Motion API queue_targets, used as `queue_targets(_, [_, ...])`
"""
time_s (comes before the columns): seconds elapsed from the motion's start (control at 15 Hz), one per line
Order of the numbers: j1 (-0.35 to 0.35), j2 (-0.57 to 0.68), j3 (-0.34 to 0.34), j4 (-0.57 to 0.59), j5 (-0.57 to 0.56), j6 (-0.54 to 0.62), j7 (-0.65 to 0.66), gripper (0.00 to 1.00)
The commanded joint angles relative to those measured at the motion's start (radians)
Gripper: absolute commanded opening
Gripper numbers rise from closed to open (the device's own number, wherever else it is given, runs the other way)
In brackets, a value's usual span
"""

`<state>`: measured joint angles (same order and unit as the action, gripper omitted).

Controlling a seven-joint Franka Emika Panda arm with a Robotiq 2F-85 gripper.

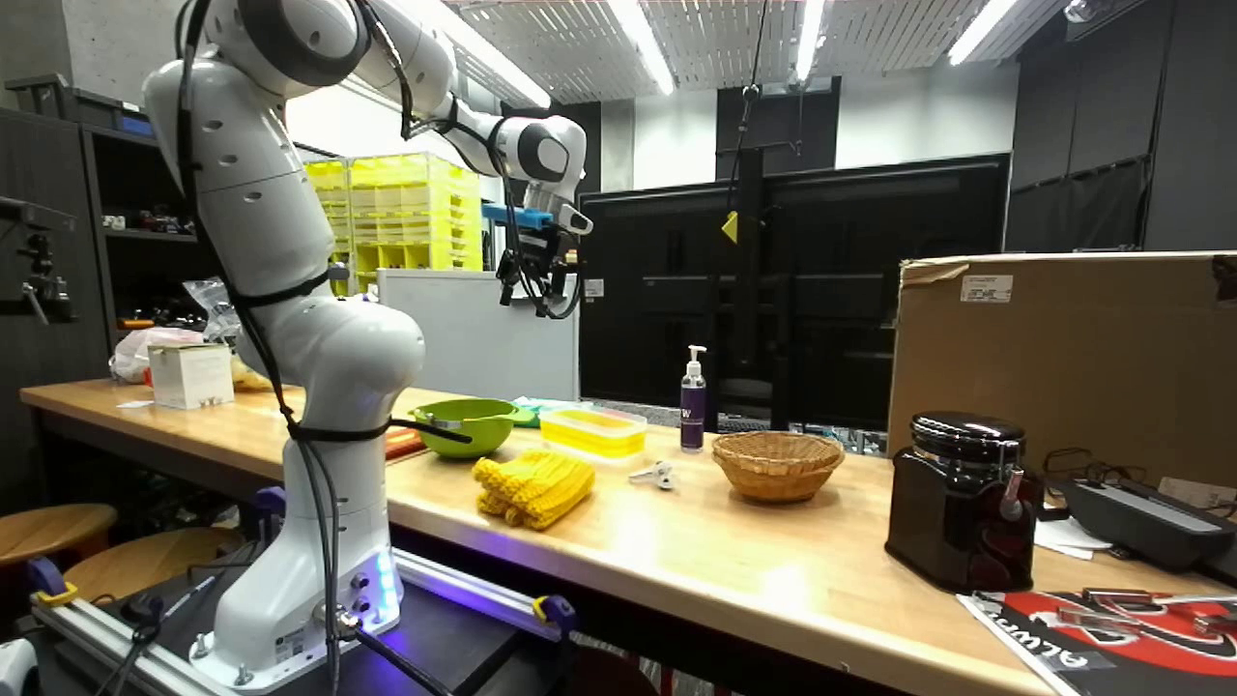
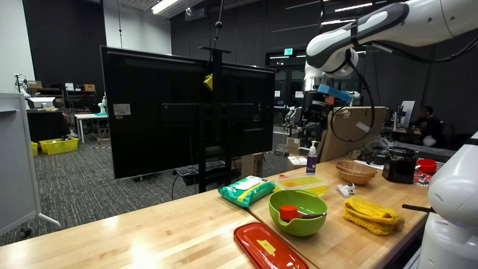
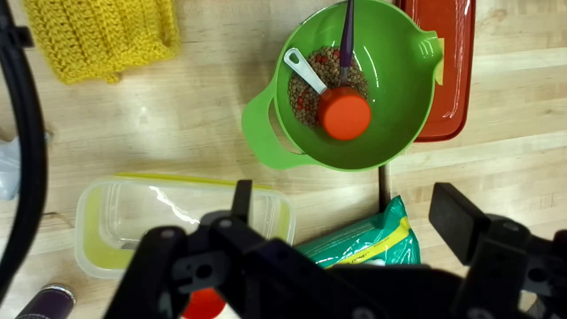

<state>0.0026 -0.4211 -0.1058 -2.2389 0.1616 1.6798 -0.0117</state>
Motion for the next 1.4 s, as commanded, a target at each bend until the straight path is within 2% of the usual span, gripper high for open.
queue_targets(0.0, [-0.016, 0.026, 0.016, 0.025, 0.005, -0.001, -0.012, 1.00])
queue_targets(0.73, [0.025, 0.417, 0.052, 0.403, 0.047, 0.042, -0.259, 1.00])
queue_targets(0.8, [0.013, 0.338, 0.057, 0.315, 0.017, 0.051, -0.218, 1.00])
queue_targets(1.0, [0.011, 0.416, 0.067, 0.382, 0.029, 0.052, -0.239, 1.00])
queue_targets(1.33, [0.011, 0.433, 0.068, 0.395, 0.030, 0.058, -0.231, 1.00])
